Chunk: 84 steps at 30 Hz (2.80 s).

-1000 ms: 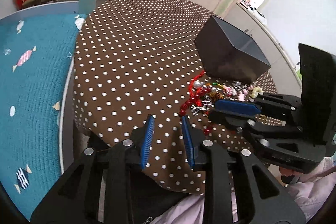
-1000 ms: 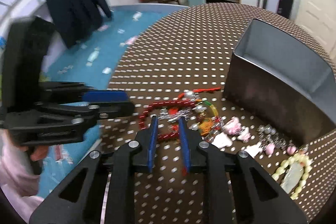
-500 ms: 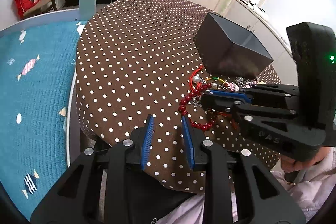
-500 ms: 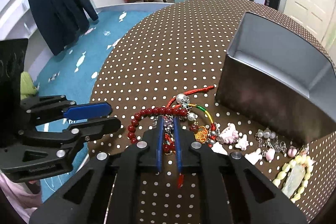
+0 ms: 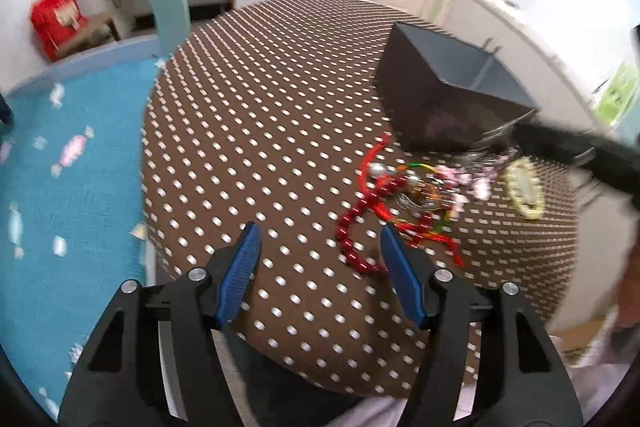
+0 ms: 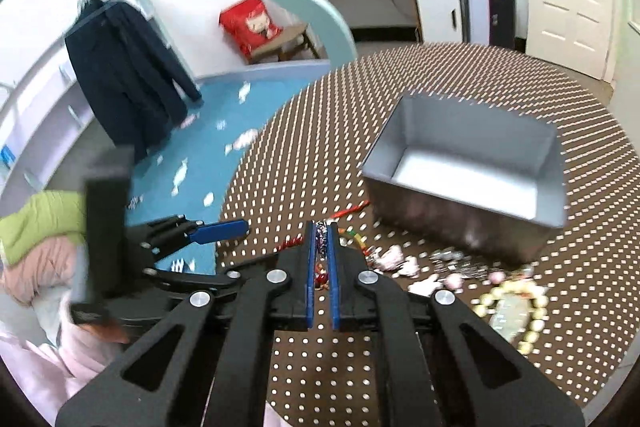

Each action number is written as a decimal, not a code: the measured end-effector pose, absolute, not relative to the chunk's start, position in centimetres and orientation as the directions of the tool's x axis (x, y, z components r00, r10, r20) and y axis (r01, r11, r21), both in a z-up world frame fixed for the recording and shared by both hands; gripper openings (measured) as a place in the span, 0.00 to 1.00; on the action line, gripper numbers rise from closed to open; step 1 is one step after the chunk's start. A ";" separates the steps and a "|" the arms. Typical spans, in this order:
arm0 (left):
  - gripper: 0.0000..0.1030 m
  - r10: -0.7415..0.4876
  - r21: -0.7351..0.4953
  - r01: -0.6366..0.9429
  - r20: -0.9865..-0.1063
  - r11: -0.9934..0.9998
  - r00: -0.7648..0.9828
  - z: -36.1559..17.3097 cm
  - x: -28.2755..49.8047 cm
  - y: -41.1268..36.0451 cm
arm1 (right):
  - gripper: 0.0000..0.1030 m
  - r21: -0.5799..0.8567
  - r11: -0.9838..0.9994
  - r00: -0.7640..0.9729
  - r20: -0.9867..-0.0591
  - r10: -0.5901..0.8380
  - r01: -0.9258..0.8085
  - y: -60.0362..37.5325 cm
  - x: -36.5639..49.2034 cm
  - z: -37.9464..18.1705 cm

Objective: Organize jewelry

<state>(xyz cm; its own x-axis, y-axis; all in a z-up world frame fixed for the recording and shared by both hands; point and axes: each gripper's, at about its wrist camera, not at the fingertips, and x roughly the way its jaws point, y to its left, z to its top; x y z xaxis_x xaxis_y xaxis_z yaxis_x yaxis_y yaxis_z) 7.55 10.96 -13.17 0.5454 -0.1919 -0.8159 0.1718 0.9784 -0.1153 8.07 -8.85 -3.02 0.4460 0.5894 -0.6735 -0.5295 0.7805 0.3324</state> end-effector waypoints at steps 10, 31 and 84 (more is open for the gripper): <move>0.07 -0.072 0.069 0.230 -0.829 0.971 0.555 -13.9 8.5 7.3 | 0.04 0.344 0.840 0.601 -0.589 0.541 -0.419 -15.6 6.5 -0.3; 0.07 -0.223 -0.091 0.232 -0.736 0.968 0.639 -6.8 7.6 6.6 | 0.04 0.378 0.840 0.600 -0.588 0.542 -0.389 -20.0 7.4 -1.1; 0.30 -0.321 -0.140 0.318 -0.698 0.938 0.640 -4.8 15.8 0.3 | 0.45 0.322 0.854 0.596 -0.615 0.516 -0.408 -17.9 15.2 -0.4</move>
